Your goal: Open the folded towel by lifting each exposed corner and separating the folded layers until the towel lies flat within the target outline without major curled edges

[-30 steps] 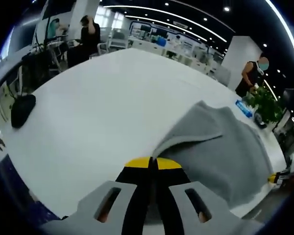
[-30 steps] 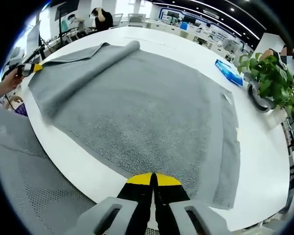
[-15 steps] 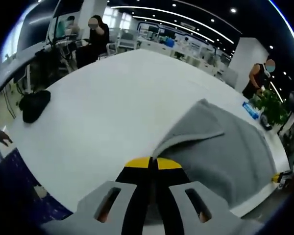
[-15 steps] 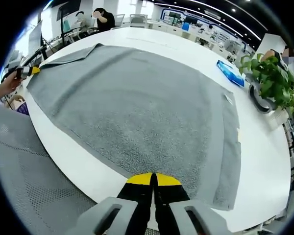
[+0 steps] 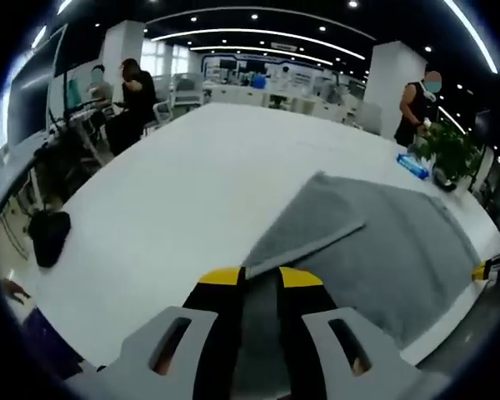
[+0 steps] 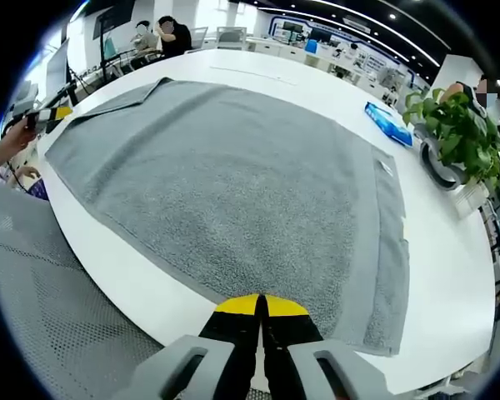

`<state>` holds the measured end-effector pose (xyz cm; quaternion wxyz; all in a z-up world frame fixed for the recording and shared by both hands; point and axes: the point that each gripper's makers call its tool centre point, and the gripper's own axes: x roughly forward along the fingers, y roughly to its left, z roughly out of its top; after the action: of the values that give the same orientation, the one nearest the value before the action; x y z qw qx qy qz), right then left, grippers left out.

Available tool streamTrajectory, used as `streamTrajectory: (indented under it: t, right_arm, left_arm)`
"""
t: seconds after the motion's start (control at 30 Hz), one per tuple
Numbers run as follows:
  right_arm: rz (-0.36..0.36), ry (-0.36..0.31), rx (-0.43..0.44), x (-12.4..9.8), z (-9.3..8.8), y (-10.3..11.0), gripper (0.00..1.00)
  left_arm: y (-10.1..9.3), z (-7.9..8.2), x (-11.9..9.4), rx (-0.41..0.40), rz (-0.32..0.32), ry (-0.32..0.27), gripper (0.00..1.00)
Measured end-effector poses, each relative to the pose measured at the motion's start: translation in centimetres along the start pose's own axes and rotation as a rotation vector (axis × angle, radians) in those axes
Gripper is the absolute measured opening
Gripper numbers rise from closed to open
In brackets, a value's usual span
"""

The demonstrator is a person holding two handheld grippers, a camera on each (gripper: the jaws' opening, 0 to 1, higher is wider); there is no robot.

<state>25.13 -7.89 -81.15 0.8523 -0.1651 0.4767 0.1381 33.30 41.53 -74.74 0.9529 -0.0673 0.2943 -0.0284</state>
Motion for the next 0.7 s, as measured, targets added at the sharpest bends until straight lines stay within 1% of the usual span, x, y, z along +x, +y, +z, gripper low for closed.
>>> streamTrajectory:
  t: [0.03,0.13,0.17,0.2,0.27,0.5,0.57,0.7]
  right_arm:
    - [0.0,0.0,0.0,0.0,0.0,0.0,0.0]
    - [-0.001,-0.003,0.0,0.0,0.0,0.0,0.0]
    - [-0.001,-0.003,0.0,0.0,0.0,0.0,0.0]
    - [-0.002,-0.003,0.0,0.0,0.0,0.0,0.0]
    - [-0.001,-0.004,0.003,0.0,0.0,0.0,0.0]
    - [-0.002,-0.007,0.012,0.0,0.0,0.0,0.0]
    - [-0.001,-0.008,0.012,0.0,0.0,0.0,0.0]
    - [0.001,-0.01,0.016,0.0,0.0,0.0,0.0]
  left_arm:
    - [-0.6,0.2,0.4,0.004,-0.015,-0.003,0.14]
    - [-3.4,0.4,2.1,0.031,-0.083,0.016,0.14]
    - [-3.9,0.4,2.4,0.037,-0.093,0.023,0.14]
    - [-5.0,0.4,2.9,0.049,-0.117,0.036,0.14]
    - [-6.4,0.6,3.8,0.059,-0.147,0.043,0.14]
    - [-10.3,1.1,6.2,0.092,-0.232,0.061,0.14]
    - [-11.2,1.1,6.8,0.108,-0.254,0.069,0.14]
    - [-12.6,1.1,7.9,0.14,-0.279,0.084,0.14]
